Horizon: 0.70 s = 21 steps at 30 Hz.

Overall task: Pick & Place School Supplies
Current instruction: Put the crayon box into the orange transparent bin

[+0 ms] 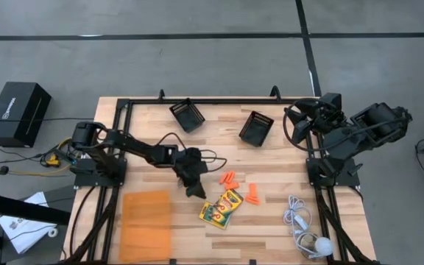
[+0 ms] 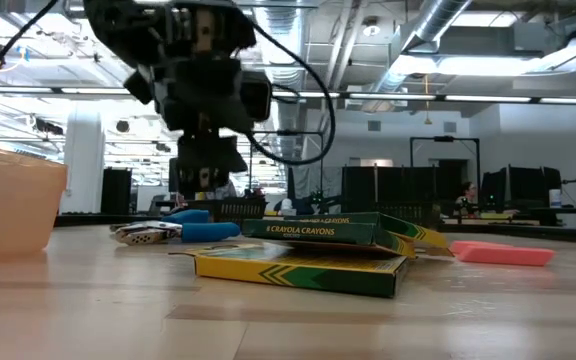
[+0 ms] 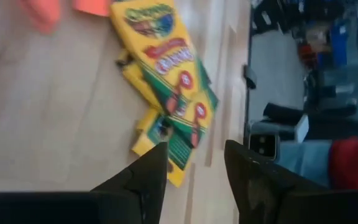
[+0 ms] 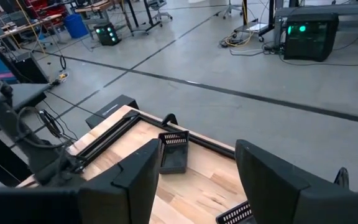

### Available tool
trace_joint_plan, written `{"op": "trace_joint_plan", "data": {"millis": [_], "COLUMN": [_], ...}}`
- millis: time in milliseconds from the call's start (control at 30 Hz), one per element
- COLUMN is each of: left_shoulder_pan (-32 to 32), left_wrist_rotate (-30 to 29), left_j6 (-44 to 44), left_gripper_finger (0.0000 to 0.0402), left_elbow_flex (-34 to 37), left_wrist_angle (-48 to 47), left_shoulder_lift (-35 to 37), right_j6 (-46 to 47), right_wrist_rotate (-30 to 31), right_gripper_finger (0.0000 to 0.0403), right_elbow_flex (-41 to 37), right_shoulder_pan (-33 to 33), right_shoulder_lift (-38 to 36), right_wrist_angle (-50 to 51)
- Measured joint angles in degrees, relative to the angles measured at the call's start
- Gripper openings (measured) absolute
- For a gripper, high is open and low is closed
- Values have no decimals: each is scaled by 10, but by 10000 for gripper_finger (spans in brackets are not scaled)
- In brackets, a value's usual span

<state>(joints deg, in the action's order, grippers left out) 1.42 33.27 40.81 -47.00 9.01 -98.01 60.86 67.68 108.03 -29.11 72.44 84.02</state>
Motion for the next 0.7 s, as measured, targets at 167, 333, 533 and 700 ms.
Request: {"op": "trace_joint_plan", "data": {"millis": [167,333,533,700], "left_shoulder_pan": [-11,0,16,15], "left_wrist_rotate": [8,8,11,5], "left_j6": [7,7,11,16], "left_gripper_finger": [155,152,154,151], "left_elbow_flex": [2,3,1,2], "left_wrist_angle": [-5,0,9,16], "left_shoulder_lift": [-15,-51,-89,-92], "right_j6": [0,0,-9,-9], "right_wrist_rotate": [8,16,16,16], "right_gripper_finger": [196,197,196,192], "right_elbow_flex": [0,0,0,0], "right_shoulder_pan": [-10,-16,-15,-15], "right_shoulder_lift": [0,-1,-1,-1], "right_wrist_angle": [-3,-3,-9,-14]}}
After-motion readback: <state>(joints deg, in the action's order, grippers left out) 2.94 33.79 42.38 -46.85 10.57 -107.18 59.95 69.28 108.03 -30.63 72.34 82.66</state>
